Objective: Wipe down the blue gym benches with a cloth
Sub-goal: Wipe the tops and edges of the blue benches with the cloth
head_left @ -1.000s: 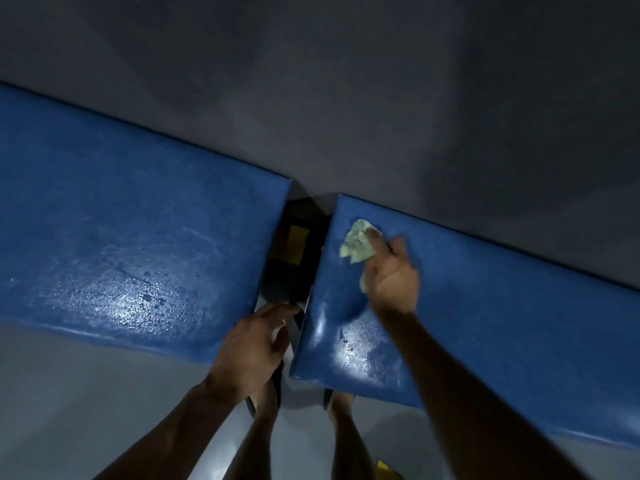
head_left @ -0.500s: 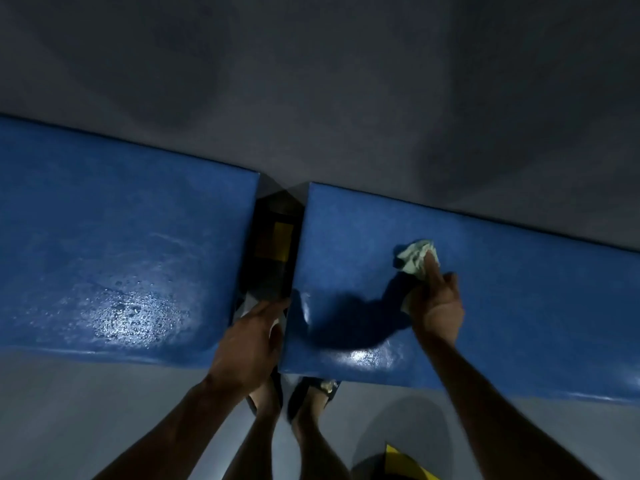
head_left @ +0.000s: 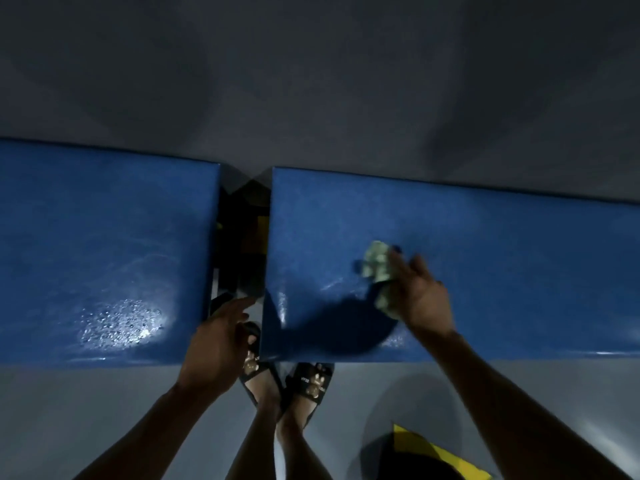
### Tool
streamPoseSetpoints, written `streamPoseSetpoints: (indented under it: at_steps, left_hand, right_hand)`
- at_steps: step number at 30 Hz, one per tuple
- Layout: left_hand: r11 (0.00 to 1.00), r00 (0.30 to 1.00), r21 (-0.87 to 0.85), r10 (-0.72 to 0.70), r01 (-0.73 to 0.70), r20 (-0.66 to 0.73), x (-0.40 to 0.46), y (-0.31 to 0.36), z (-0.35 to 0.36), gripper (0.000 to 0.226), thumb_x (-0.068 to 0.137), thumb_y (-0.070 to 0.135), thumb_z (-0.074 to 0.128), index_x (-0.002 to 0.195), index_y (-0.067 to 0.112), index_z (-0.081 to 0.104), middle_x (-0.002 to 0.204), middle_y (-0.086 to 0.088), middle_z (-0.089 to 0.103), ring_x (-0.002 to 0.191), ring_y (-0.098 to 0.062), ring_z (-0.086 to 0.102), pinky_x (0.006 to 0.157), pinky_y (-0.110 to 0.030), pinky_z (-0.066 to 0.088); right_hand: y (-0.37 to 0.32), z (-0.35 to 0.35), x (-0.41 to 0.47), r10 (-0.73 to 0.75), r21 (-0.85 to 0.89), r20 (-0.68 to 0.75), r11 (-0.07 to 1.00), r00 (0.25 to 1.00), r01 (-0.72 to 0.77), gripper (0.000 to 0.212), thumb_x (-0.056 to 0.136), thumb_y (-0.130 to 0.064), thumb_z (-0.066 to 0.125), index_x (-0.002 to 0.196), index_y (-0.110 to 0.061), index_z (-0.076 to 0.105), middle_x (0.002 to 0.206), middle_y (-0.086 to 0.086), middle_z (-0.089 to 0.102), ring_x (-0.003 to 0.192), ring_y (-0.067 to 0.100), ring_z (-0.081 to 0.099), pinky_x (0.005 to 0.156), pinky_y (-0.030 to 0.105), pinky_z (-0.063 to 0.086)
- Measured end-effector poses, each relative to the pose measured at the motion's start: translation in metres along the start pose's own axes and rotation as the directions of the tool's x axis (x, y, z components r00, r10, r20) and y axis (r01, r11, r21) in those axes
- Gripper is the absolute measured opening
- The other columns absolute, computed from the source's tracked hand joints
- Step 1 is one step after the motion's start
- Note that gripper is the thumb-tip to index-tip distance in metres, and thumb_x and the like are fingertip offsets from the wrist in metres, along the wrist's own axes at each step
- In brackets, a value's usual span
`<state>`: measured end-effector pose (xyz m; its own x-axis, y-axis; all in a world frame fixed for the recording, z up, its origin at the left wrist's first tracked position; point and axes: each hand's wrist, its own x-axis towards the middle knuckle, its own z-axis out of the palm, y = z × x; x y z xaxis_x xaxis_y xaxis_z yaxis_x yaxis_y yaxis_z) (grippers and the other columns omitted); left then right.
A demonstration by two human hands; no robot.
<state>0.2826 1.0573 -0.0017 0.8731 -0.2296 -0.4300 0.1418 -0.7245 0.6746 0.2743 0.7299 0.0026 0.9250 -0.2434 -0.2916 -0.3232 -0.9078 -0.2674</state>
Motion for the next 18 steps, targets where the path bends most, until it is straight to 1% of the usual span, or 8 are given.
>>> streamPoseSetpoints:
  at_steps: [2,5,7,9,11,13,15,18]
  left_hand:
    - [1.000,1.000,-0.011,0.014,-0.014,-0.005,0.001,0.003,0.001,0.051,0.083,0.016,0.040,0.130,0.017,0.059,0.125,-0.006,0.065,0.092,-0.004,0.059,0.078,-0.019,0.045]
    - [0.999,0.999,-0.016,0.039,-0.039,-0.006,-0.001,0.009,0.008,0.047,0.090,0.008,0.043,0.133,0.022,0.055,0.127,-0.002,0.062,0.089,0.004,0.055,0.072,-0.001,0.038]
    - [0.999,1.000,-0.030,0.025,-0.025,-0.011,-0.004,0.014,0.012,0.050,0.091,-0.001,0.049,0.134,0.023,0.054,0.130,-0.002,0.059,0.094,0.001,0.056,0.078,-0.003,0.040]
    - [0.999,0.999,-0.022,0.033,-0.033,-0.024,-0.006,0.014,0.016,0.049,0.090,0.005,0.047,0.135,0.024,0.053,0.130,-0.004,0.060,0.100,-0.005,0.058,0.084,-0.019,0.049]
    - [0.999,0.999,-0.011,0.050,-0.050,-0.014,-0.009,0.014,0.018,0.052,0.087,0.014,0.041,0.135,0.026,0.052,0.129,-0.001,0.060,0.103,-0.006,0.057,0.086,-0.029,0.052]
    - [0.998,0.998,-0.005,0.056,-0.056,-0.014,-0.010,0.016,0.021,0.052,0.088,0.009,0.042,0.136,0.026,0.052,0.132,-0.001,0.058,0.102,-0.006,0.058,0.085,-0.026,0.050]
    - [0.999,0.999,-0.005,0.038,-0.038,-0.010,-0.013,0.019,0.025,0.055,0.090,-0.003,0.047,0.137,0.025,0.052,0.136,0.000,0.055,0.106,-0.009,0.058,0.086,-0.021,0.047]
    - [0.999,0.999,0.018,0.033,-0.033,-0.005,-0.017,0.021,0.030,0.055,0.090,-0.007,0.049,0.136,0.023,0.052,0.139,0.000,0.053,0.112,-0.013,0.058,0.088,-0.020,0.046]
  right_hand:
    - [0.038,-0.014,-0.009,0.181,0.000,-0.135,0.983,0.974,-0.183,0.065,0.080,-0.045,0.035,0.142,-0.031,0.046,0.107,0.014,0.052,0.075,0.041,0.062,0.063,0.040,0.049]
    - [0.002,0.020,-0.025,0.376,0.129,-0.132,0.924,0.917,-0.360,0.062,0.082,-0.033,0.046,0.144,-0.030,0.044,0.115,0.012,0.055,0.083,0.038,0.063,0.069,0.040,0.049]
    - [-0.057,0.057,-0.038,0.235,0.189,-0.118,0.959,0.965,-0.210,0.060,0.085,-0.029,0.046,0.144,-0.027,0.044,0.123,0.009,0.058,0.078,0.028,0.064,0.064,0.033,0.051]
    - [-0.108,0.077,-0.050,0.018,0.112,-0.093,0.994,0.995,-0.008,0.056,0.088,-0.029,0.043,0.144,-0.026,0.044,0.121,0.009,0.059,0.066,0.020,0.061,0.053,0.028,0.053]
    - [-0.106,0.070,-0.054,-0.191,0.044,-0.010,0.981,0.982,0.191,0.055,0.087,-0.036,0.041,0.141,-0.025,0.048,0.113,0.009,0.062,0.060,0.020,0.061,0.046,0.027,0.051]
    - [-0.060,0.050,-0.051,-0.327,-0.040,0.039,0.944,0.944,0.328,0.060,0.084,-0.040,0.045,0.142,-0.029,0.043,0.109,0.008,0.062,0.062,0.023,0.063,0.044,0.027,0.050]
    - [0.002,0.028,-0.050,-0.249,-0.100,0.007,0.963,0.969,0.248,0.061,0.083,-0.041,0.045,0.143,-0.031,0.040,0.106,0.011,0.061,0.064,0.031,0.065,0.047,0.032,0.052]
    - [0.081,-0.004,-0.059,0.110,-0.026,-0.110,0.993,0.988,-0.113,0.063,0.081,-0.048,0.035,0.142,-0.036,0.041,0.096,0.009,0.052,0.069,0.036,0.062,0.058,0.038,0.049]
